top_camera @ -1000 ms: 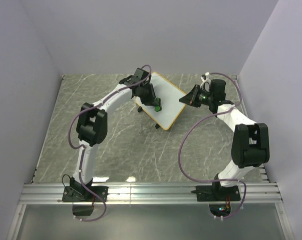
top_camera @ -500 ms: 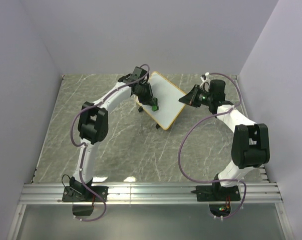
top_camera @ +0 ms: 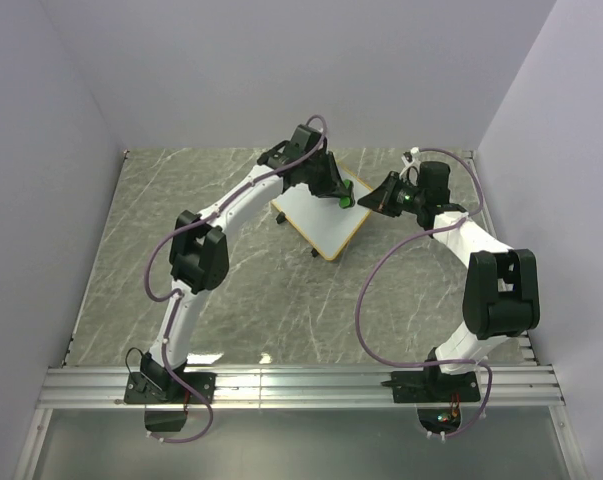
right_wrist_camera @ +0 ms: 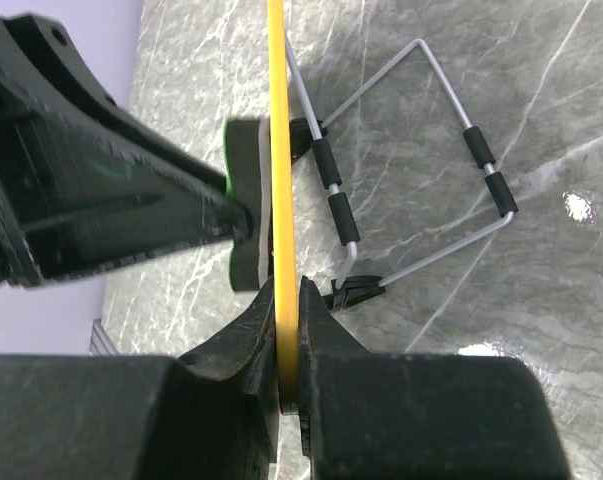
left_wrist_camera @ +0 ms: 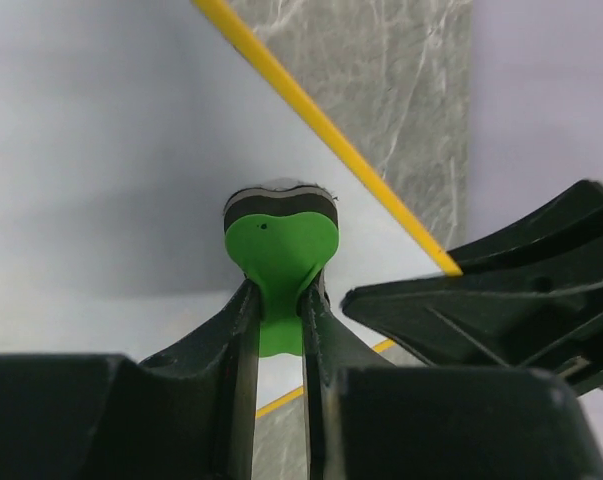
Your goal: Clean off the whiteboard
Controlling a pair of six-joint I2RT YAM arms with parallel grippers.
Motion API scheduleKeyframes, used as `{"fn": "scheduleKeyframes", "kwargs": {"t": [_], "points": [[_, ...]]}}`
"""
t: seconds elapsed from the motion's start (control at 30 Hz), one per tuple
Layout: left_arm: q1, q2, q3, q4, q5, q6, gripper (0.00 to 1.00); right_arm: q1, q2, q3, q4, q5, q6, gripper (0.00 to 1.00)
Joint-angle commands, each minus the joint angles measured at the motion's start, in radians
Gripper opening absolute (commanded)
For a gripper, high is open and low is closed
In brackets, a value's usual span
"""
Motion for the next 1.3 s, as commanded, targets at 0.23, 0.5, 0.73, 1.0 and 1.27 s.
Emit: {"fn": "scheduleKeyframes", "kwargs": {"t": [0.23, 0.5, 0.73, 1.0, 1.27], "points": [[0.142, 0.087, -0.185, 0.092, -0.062, 0.037, 0.00, 0.065, -0.043, -0.038, -0.213, 0.027, -0.095, 0.00], [0.209, 0.132, -0.254, 0.010, -0.070, 0.099, 0.00, 0.067, -0.039, -0.043, -0.215, 0.028, -0.099, 0.00], [0.229, 0.163, -0.250, -0.045, -0.085, 0.116, 0.00, 0.070, -0.049, -0.051, -0.218, 0.035, -0.107, 0.00], [0.255, 0.154, -0.244, -0.088, -0.093, 0.110, 0.00, 0.068, -0.072, -0.054, -0.224, 0.044, -0.114, 0.00], [0.180, 0.089, -0.117, -0.115, -0.065, 0.114, 0.00, 0.070, -0.070, -0.026, -0.210, 0.044, -0.099, 0.00]]}}
